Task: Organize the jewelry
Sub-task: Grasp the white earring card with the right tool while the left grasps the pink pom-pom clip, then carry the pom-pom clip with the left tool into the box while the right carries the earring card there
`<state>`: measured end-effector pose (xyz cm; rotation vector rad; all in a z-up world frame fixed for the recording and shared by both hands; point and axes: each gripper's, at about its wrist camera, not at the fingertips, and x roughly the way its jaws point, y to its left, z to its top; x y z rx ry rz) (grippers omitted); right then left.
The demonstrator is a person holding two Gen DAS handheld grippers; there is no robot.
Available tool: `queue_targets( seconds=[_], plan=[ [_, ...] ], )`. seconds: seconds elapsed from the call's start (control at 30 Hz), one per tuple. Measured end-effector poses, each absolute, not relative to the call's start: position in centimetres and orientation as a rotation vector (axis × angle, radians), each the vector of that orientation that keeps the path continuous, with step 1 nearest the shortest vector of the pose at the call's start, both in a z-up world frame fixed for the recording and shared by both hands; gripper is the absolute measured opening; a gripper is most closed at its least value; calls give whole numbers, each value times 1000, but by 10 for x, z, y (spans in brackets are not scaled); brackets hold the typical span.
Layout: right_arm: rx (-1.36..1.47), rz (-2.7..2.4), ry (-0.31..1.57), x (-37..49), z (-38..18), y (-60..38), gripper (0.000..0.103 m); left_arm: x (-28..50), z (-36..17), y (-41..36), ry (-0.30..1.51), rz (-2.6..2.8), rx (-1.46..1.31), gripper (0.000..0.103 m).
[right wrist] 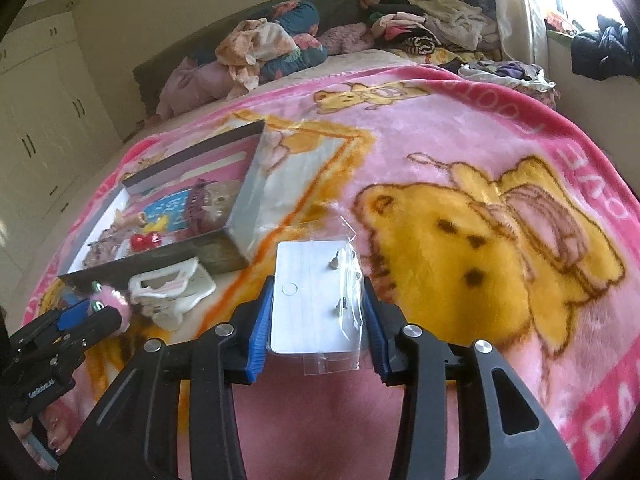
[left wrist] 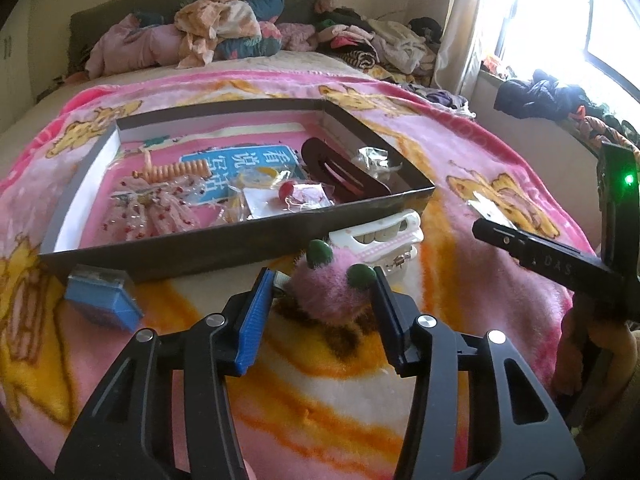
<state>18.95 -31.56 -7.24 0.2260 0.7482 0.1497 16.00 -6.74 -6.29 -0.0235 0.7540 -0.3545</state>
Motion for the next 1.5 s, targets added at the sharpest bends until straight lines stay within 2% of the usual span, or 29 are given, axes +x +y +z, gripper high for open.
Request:
queue_targets(
  seconds=[0.63, 1.5],
  plan=[
    [195, 308, 728, 167, -41, -254, 39, 152, -25, -16, 645, -268, -69, 40],
    [94, 389, 689, 230, -14, -183, 39, 197, -16, 44, 628, -131, -132, 40]
  ],
)
